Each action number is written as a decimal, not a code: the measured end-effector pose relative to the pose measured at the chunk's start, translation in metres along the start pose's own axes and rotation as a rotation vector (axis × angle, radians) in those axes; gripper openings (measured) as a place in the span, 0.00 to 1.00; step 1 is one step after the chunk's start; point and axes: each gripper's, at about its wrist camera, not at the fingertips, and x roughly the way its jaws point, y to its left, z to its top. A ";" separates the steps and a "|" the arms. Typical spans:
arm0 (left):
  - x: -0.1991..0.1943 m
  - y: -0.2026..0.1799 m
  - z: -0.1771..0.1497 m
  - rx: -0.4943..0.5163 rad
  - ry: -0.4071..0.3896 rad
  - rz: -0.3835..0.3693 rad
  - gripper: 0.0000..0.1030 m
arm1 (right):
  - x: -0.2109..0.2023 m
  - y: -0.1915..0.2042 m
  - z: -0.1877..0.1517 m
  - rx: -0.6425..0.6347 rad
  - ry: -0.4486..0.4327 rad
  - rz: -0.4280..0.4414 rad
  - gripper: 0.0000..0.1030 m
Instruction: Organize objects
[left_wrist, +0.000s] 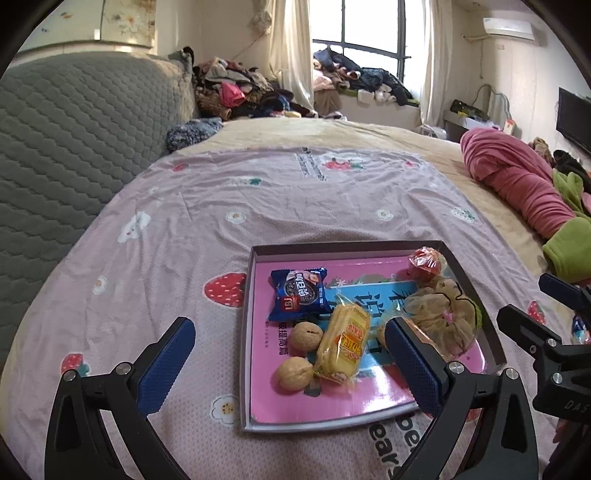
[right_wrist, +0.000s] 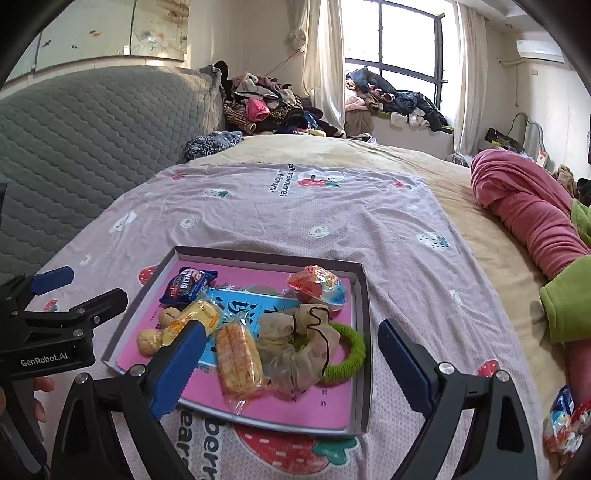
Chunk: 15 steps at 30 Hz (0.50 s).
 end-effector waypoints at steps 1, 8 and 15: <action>-0.006 -0.001 -0.001 0.007 -0.009 0.002 0.99 | -0.002 0.001 0.000 0.000 -0.003 0.000 0.92; -0.043 -0.007 -0.018 0.027 -0.060 0.012 0.99 | -0.026 0.008 -0.003 -0.001 -0.029 -0.002 0.94; -0.076 -0.010 -0.038 0.039 -0.066 0.016 0.99 | -0.049 0.011 -0.024 0.019 -0.021 0.003 0.97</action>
